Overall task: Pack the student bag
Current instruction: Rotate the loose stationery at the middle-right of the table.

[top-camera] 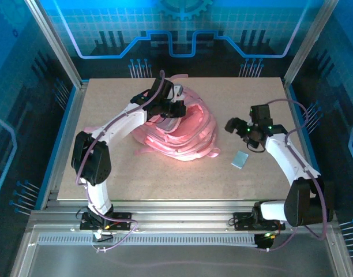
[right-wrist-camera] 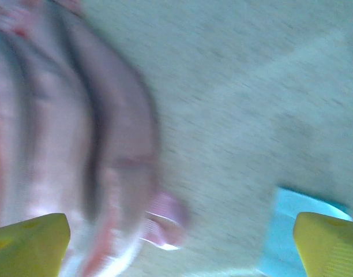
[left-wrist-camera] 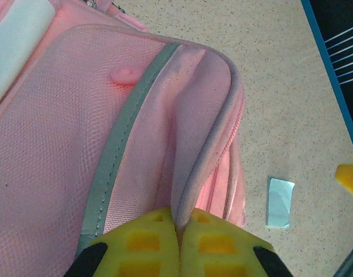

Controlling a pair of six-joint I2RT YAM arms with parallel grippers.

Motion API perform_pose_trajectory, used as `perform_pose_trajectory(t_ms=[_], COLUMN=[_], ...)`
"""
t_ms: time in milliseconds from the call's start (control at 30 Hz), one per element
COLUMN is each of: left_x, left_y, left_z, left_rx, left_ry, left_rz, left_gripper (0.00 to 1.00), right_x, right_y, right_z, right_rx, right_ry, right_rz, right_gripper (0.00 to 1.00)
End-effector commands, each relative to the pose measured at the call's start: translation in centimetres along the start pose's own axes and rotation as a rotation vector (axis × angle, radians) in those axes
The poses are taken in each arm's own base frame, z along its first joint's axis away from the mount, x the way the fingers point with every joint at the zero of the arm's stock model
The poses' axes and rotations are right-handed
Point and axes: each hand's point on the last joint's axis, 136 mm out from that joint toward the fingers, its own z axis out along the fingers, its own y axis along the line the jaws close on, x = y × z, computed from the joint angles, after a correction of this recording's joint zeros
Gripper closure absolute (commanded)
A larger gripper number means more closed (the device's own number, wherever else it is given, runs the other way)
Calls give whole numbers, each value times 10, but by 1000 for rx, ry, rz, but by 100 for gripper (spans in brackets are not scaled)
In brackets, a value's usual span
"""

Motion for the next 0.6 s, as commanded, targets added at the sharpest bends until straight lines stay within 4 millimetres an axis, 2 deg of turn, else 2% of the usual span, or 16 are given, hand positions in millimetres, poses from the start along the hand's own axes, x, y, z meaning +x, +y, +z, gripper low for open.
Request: perform_pose_trajectory(t_ms=[0, 233, 400, 567], left_x=[-18, -11, -7, -6], left_y=[-13, -10, -8, -7], left_z=[-22, -21, -19, -20], left_rx=[51, 52, 51, 49], left_ry=[-77, -65, -61, -58], left_rz=[-4, -20, -31, -35], left_gripper=[100, 100, 100, 100], right_x=[40, 76, 94, 96], right_y=[-54, -83, -81, -77], right_z=[2, 23, 46, 59], right_rx=[188, 262, 264, 307], right_ry=[105, 158, 196, 189], right_rz=[-53, 33, 37, 18], right_gripper=[0, 0, 1, 4])
